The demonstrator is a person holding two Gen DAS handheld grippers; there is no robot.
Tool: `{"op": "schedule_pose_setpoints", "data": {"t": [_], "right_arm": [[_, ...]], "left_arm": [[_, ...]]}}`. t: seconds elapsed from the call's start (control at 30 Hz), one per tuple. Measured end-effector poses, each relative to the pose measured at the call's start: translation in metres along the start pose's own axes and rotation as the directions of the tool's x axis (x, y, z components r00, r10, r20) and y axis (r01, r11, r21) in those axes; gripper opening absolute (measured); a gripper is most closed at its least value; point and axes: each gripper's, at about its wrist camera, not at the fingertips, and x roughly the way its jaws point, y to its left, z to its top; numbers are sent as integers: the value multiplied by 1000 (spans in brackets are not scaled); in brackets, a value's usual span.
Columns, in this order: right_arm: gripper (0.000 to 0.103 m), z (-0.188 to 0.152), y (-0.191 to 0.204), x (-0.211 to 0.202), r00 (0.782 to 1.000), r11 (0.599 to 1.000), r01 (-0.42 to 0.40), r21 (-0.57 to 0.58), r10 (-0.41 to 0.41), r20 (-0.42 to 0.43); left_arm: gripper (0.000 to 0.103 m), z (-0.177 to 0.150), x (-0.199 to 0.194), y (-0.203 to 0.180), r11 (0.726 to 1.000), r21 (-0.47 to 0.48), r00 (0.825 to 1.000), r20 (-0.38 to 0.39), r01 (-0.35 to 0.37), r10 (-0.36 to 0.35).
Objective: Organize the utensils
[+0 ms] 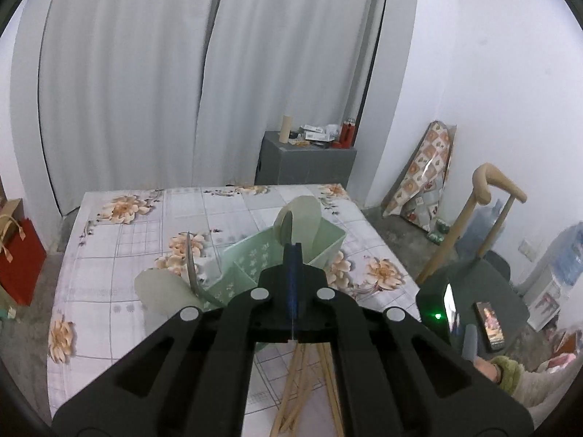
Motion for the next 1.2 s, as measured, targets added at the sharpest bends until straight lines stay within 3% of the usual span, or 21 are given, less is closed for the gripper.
{"op": "schedule_pose_setpoints", "data": {"t": [0.17,0.3,0.43,0.57,0.83,1.2], "right_arm": [[7,-1,0,0,1000,1000,-1,-1,1,0],[7,-1,0,0,1000,1000,-1,1,1,0],[7,0,1,0,1000,1000,-1,2,1,-1],[7,0,-1,-1,1000,1000,-7,11,7,-8],[7,-7,-12,-9,1000,999,6,40,-5,-9],[7,-9,-29,-15,1000,997,-6,76,7,-9]], "left_arm": [[0,-25,28,-7,1000,31,995,-97,3,0],[0,-56,54,-8,999,34,980,-200,27,-20],[19,-81,79,-17,993,58,957,-280,102,-82],[22,-99,105,-33,979,140,937,-336,149,-94],[22,-107,148,-54,946,224,902,-412,235,-127],[22,-111,193,-78,899,350,867,-494,264,-63]]}}
